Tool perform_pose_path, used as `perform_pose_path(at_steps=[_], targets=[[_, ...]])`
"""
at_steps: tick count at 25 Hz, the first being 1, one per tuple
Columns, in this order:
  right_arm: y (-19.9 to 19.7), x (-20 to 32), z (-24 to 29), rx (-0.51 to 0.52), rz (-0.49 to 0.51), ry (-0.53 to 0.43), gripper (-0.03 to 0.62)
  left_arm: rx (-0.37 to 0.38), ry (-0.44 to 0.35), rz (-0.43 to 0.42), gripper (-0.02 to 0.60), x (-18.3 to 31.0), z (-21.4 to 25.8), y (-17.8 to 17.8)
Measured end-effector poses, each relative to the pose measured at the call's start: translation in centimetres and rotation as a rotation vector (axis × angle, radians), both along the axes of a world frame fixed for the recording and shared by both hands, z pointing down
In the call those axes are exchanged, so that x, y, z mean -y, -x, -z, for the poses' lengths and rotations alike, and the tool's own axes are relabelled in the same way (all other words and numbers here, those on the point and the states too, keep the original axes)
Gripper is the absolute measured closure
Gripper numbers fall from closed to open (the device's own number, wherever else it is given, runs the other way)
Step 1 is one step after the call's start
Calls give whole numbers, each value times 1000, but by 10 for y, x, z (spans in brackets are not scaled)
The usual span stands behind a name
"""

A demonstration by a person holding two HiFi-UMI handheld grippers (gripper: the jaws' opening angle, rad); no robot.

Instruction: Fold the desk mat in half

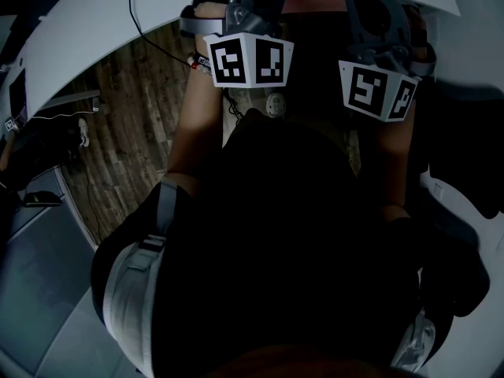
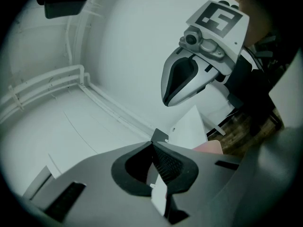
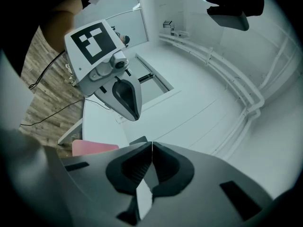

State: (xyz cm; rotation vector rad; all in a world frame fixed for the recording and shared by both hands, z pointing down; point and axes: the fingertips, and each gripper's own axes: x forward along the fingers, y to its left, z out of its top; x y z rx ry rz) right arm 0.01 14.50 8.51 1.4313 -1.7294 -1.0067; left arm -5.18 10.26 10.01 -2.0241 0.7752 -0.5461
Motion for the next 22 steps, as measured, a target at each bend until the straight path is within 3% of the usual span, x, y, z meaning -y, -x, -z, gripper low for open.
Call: perform_pose_path(at_steps=[13, 22], targets=[[8, 34, -23, -8, 5, 49, 563, 13, 47, -13, 569, 29, -28, 3], [-14, 44, -53, 36, -11, 78, 562, 49, 95, 7, 569, 39, -56, -15]])
